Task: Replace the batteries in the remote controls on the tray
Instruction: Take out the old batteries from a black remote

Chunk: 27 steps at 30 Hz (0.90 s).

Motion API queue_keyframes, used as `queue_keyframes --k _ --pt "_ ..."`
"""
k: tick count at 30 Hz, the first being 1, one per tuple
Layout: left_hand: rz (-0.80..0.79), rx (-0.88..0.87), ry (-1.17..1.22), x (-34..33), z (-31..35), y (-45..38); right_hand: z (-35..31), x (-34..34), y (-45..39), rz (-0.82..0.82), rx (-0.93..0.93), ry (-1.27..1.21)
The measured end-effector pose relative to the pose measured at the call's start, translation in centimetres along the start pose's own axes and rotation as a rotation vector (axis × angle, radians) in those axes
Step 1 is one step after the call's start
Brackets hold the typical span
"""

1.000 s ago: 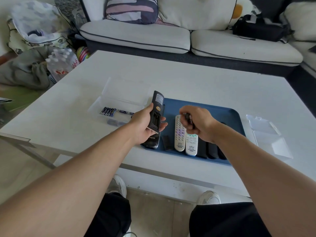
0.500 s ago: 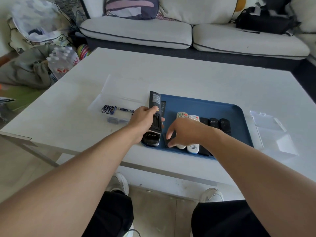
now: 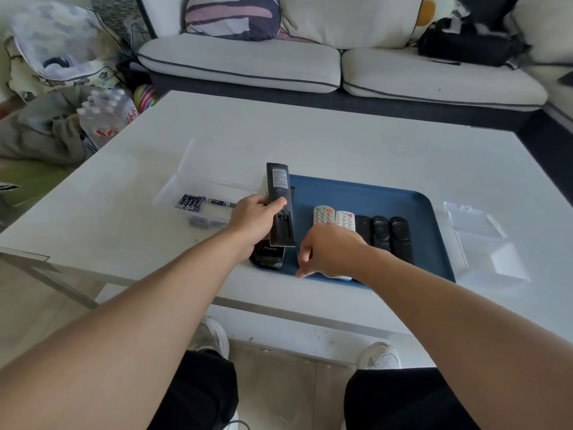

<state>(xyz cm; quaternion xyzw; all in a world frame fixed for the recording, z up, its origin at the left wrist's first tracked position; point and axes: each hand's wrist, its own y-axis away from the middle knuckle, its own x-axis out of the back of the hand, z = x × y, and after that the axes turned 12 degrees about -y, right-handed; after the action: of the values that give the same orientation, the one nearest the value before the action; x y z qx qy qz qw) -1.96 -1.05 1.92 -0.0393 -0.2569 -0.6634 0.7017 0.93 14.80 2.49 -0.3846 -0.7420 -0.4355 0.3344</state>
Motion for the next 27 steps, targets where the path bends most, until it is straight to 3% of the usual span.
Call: queue_keyframes --k 6,11,15,27 --pt "0.020 -0.051 -0.143 -0.6 -0.3 -0.5 2.1 3.6 2.2 0.079 -0.014 -0.319" --pt "-0.034 -0.101 -0.275 -1.8 -0.3 -0.3 4.5 5.3 2.9 0.321 -0.080 -0.541" --pt "-0.081 -0.097 -0.395 -2.9 0.1 0.2 4.8 5.0 2.4 0.444 -0.104 -0.518" --pt "0.052 -0.175 -0.826 -3.9 0.1 0.7 4.1 3.0 1.1 0.386 -0.108 -0.450"
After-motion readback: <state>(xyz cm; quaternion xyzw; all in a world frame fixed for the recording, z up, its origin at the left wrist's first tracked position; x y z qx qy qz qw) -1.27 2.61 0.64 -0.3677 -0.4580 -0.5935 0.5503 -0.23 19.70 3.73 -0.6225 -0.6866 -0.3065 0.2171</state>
